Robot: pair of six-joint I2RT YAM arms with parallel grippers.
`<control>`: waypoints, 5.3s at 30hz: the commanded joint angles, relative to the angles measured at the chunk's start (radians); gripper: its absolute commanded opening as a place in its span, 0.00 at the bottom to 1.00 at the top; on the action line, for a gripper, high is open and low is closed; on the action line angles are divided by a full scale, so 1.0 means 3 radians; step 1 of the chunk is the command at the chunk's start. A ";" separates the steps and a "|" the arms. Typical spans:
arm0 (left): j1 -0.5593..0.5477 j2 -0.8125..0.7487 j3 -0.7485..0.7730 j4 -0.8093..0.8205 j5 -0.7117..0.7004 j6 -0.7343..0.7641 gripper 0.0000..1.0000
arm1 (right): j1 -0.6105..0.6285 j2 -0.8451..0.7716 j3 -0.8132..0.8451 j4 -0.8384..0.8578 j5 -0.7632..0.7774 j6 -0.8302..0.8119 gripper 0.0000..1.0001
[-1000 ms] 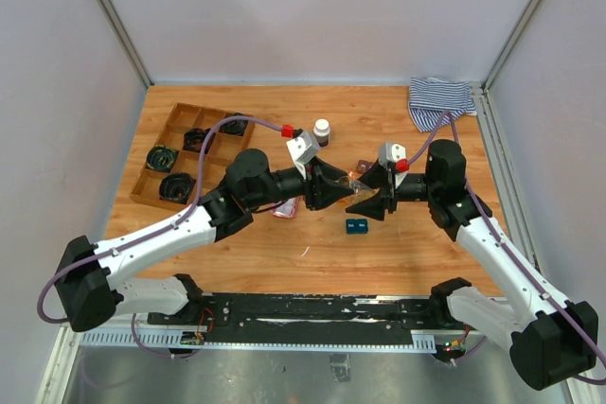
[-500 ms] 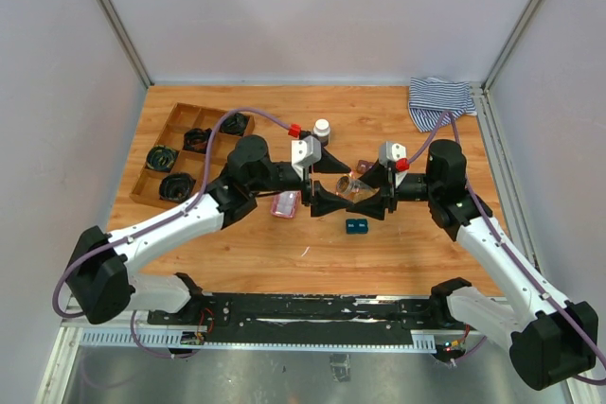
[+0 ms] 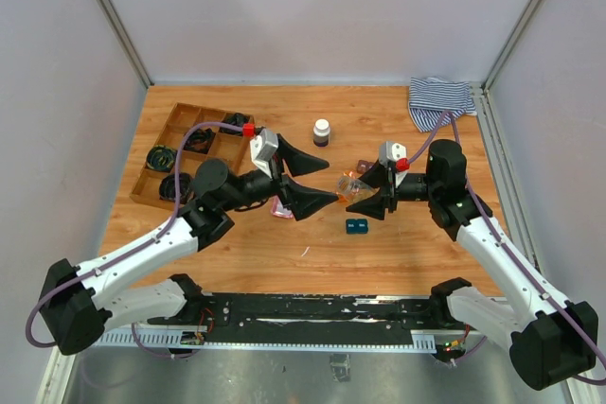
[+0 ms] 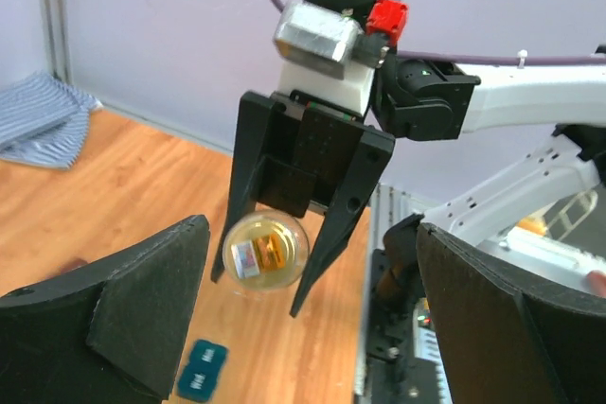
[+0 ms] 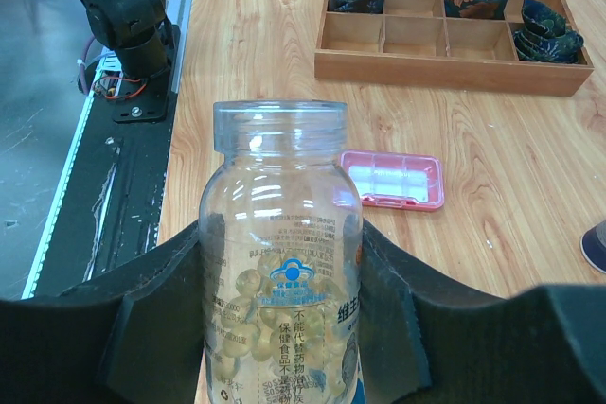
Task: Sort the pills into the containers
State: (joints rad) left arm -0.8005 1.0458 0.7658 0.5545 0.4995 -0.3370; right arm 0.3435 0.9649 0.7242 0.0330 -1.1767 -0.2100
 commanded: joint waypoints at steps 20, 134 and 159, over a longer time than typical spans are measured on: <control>-0.0756 0.0112 0.0070 -0.0614 -0.2114 -0.0422 0.93 | -0.0044 -0.0014 0.0065 0.0078 0.0010 -0.0050 0.01; -0.0610 0.0541 0.0940 -0.1744 -0.0739 0.0234 0.11 | -0.0066 -0.0027 0.0061 0.0083 -0.0008 -0.0052 0.01; -0.0034 0.0091 0.0481 -0.0482 -0.0131 0.0588 0.99 | -0.0064 -0.0049 0.0065 0.0082 -0.0020 -0.0057 0.01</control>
State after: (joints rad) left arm -0.8154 1.1778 0.9562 0.2180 0.5701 -0.0021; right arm 0.3313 0.9649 0.7242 0.0376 -1.1599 -0.2337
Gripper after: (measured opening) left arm 0.984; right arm 0.536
